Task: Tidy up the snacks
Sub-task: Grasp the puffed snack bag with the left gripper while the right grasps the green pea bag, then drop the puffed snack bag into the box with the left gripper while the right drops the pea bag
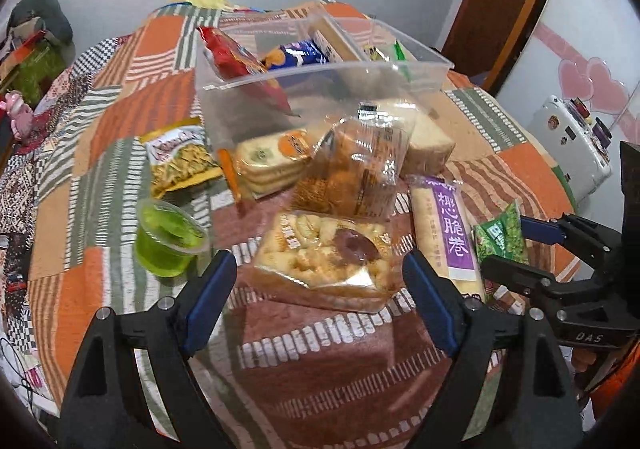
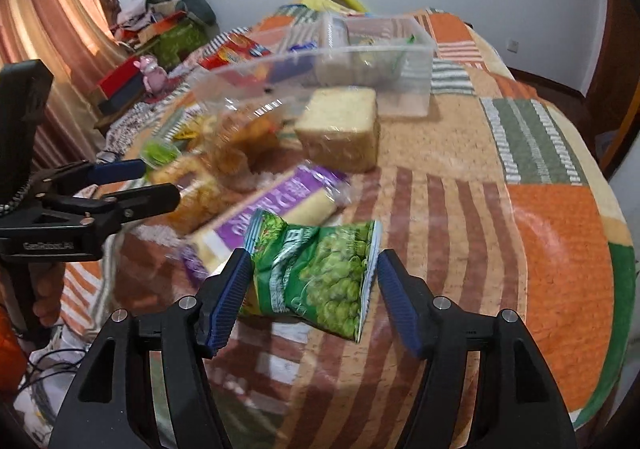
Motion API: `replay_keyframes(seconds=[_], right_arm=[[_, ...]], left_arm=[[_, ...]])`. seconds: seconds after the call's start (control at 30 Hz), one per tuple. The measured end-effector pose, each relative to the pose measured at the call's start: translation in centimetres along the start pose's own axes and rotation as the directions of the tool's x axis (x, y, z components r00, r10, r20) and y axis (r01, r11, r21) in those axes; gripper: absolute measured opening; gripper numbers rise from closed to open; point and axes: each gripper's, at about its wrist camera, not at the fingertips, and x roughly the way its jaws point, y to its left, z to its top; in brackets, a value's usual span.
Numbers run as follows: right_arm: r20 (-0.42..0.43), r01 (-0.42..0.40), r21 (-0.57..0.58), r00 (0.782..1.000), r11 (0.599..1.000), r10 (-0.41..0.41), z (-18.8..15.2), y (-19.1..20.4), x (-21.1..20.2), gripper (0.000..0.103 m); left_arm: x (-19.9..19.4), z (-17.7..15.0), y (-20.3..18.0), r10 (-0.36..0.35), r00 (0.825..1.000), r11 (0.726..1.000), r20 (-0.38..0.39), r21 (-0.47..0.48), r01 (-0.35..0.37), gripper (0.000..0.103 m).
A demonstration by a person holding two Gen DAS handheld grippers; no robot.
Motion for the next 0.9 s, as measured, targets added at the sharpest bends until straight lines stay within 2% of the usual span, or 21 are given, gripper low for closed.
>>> replay_keyframes(seconds=[0.1,0.13,0.27,0.43,0.7,0.9], right_arm=[[-0.001,-0.01,0.015,1.0,1.0,0.01,-0.2,-0.6,0.3,0.058],[0.002,-0.006,0.013,1.0,1.0,0.006,-0.2,-0.6,0.3,0.052],[0.005,0.006,-0.011,1.0,1.0,-0.006,-0.4,-0.6,0.2,0.043],[0.027,0.004,-0.009,1.0,1.0,-0.004,-0.5,-1.0,0.0,0.036],[0.059,0.021,0.01,0.998,1.0,-0.022,0.1,-1.9,-0.8,0.034],[0.115,0.034,0.025,0.993,0.999,-0.036,1.3,-2.8,-2.2,0.034]], left_arm=[[1.1,0.1,0.0,-0.001,1.0,1.0,-0.019,-0.007,0.001,0.086],[1.5,0.1,0.0,-0.005,1.0,1.0,-0.022,-0.012,0.005,0.086],[2.5,0.1,0.2,-0.015,1.0,0.999,-0.017,-0.032,0.014,0.085],[2.9,0.0,0.0,-0.016,1.0,0.999,0.006,-0.027,0.017,0.077],[0.5,-0.2,1.3,0.011,0.998,0.999,0.054,-0.05,-0.008,0.075],[-2.2,1.3,2.2,0.03,0.992,0.997,0.125,-0.07,-0.022,0.075]])
